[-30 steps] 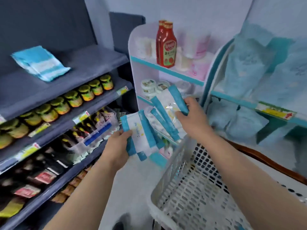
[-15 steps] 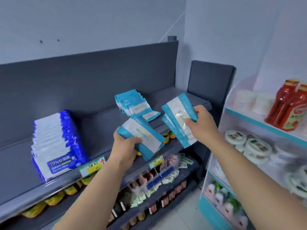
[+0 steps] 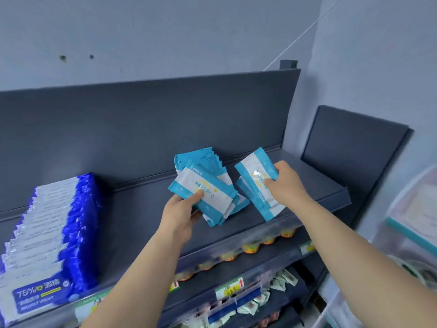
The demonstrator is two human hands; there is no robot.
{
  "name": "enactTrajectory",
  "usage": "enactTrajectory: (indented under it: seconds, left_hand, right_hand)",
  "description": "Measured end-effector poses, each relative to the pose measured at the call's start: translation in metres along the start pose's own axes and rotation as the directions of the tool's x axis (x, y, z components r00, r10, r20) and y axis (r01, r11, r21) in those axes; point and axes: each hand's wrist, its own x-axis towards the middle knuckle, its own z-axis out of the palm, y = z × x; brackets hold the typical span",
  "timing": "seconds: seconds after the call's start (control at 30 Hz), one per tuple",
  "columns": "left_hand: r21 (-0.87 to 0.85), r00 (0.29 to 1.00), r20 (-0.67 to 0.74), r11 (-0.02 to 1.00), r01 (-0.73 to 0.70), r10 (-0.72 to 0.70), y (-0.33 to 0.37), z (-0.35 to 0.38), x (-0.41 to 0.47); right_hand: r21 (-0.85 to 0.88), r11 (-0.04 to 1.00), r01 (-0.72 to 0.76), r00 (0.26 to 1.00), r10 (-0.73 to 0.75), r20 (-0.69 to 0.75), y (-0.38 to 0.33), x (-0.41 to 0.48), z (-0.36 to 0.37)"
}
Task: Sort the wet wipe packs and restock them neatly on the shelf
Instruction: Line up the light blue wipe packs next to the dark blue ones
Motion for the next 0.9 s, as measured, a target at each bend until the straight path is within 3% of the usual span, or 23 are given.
enactTrajectory:
  seconds: [0.33,0.47,0.57,0.67,0.9]
  left_hand:
    - [-0.093,0.984,-0.178,0.995,-0.043,0.026,-0.022,0.033,0.043]
    - [-0.132,0.977,-0.203,0.987,-0.092,0.064,-0.026,0.037,0.050]
    - [-0.134,0.965,-0.232,0.979,-0.152,0.118,-0.027,0.042,0.054]
    - [-0.137,0.962,-0.235,0.976,-0.171,0.135,-0.030,0.047,0.054]
    - [-0.113,0.958,-0.209,0.969,-0.221,0.194,-0.036,0.046,0.045]
  right_hand:
    - [-0.208,0.978,-0.008,0.949,0.073,0.307,0.036,0.110,0.029]
    - [-0.257,0.955,0.150,0.929,-0.047,0.366,0.033,0.117,0.034]
    - [0.009,0.952,0.306,0.869,-0.283,0.406,0.015,0.109,0.033]
    - [0.295,0.936,0.192,0.769,-0.330,0.548,-0.004,0.097,0.036]
    - [0.309,0.919,0.244,0.688,-0.389,0.613,-0.011,0.091,0.046]
